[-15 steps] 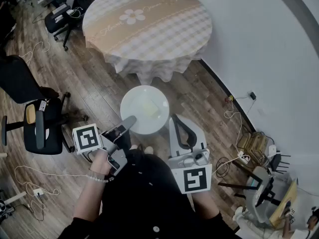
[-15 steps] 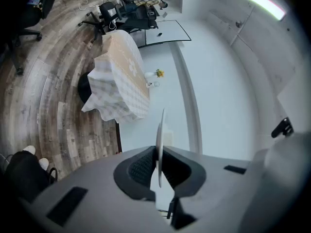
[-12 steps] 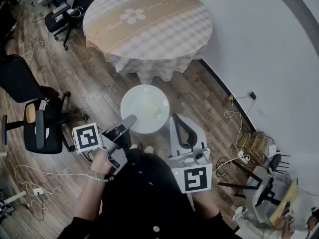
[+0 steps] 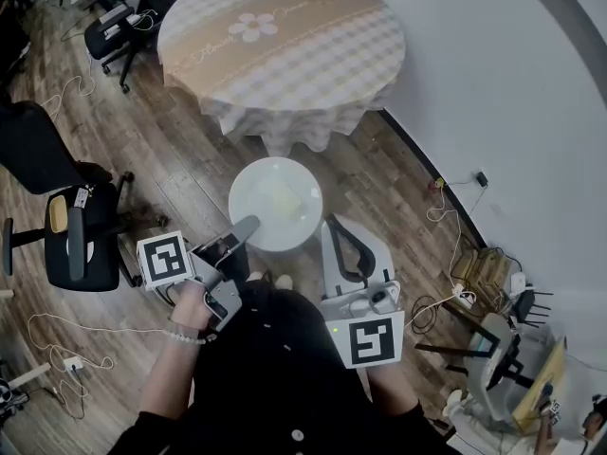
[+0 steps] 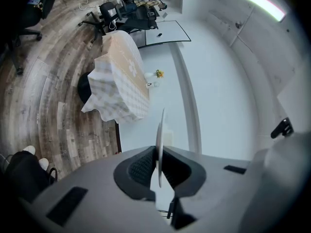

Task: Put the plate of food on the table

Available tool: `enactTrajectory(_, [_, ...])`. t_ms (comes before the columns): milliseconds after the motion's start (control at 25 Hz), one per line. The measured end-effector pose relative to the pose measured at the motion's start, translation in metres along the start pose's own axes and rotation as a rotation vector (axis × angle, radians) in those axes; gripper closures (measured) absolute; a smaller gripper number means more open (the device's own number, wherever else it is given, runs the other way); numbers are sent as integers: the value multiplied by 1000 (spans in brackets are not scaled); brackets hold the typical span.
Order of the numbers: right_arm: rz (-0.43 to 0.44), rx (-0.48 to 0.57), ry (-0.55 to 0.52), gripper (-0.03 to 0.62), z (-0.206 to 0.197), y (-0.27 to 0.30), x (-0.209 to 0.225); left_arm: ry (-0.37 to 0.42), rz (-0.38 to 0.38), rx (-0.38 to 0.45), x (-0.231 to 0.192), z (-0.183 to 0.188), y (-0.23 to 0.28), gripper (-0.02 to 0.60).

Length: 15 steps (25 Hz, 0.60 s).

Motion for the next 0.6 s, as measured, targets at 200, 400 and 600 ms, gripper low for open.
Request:
enactTrajectory(200, [-3,-5,1,594,3,2,-5,7,-10,-10,0,4,-1,565])
enactTrajectory(400, [-28,-16,4,594,3,6,-7,15,-14,-27,1,11,-3,565])
enactTrajectory(600, [-45,-8,4,594,6,16,-13,31,-22,-29,0,22,-9,565])
Point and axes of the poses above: the fingertips, and each gripper's own axes: y forward along the fingers, x to its right, z out of its top, the point moved 10 cm from there along -y, backward along the fingers, and after that the axes turned 13 degrees about z, right-handed, at the moved point
